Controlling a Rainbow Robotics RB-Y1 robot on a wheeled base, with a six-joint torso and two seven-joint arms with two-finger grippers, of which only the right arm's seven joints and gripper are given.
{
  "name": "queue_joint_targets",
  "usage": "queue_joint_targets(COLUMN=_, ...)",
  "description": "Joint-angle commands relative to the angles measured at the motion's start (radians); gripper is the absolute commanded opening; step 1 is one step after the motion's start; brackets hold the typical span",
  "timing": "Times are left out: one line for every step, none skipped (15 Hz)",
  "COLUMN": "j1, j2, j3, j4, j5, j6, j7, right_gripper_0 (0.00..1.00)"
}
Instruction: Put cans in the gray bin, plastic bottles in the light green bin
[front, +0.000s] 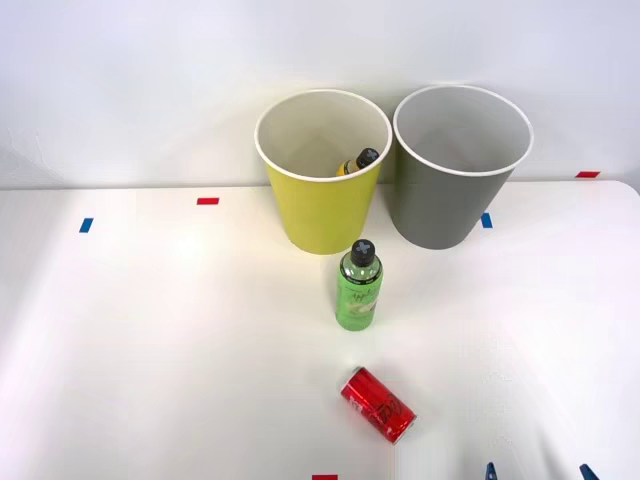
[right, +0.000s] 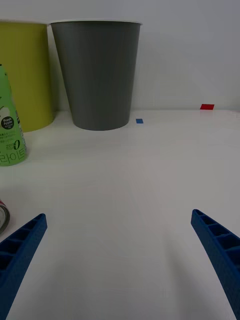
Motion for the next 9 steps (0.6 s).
queue_joint_targets(j1=0.0, j2=0.0, j3=0.0, j4=0.0, j5=0.0, j6=0.0, j7=0.0, right_gripper_0=1.0)
queue_joint_targets(j1=0.0, j2=0.0, j3=0.0, j4=0.0, j5=0.0, j6=0.0, j7=0.0, right_gripper_0=1.0)
queue_joint_targets(j1=0.0, j2=0.0, j3=0.0, j4=0.0, j5=0.0, j6=0.0, j7=0.0, right_gripper_0=1.0)
queue_joint_targets(j1=0.0, j2=0.0, j3=0.0, j4=0.0, j5=0.0, j6=0.0, j7=0.0, right_gripper_0=1.0)
queue_joint_targets(j1=0.0, j2=0.0, j3=0.0, j4=0.0, j5=0.0, j6=0.0, j7=0.0, right_gripper_0=1.0)
queue_joint_targets(j1=0.0, j2=0.0, j3=0.0, j4=0.0, j5=0.0, j6=0.0, j7=0.0, right_gripper_0=1.0)
queue_joint_targets(j1=0.0, j2=0.0, j3=0.0, j4=0.0, j5=0.0, j6=0.0, j7=0.0, right_gripper_0=1.0)
queue_joint_targets(j1=0.0, j2=0.0, j3=0.0, j4=0.0, j5=0.0, j6=0.0, j7=0.0, right_gripper_0=1.0)
queue_joint_targets(j1=0.0, j2=0.0, j3=0.0, j4=0.0, j5=0.0, j6=0.0, j7=0.0, right_gripper_0=1.0)
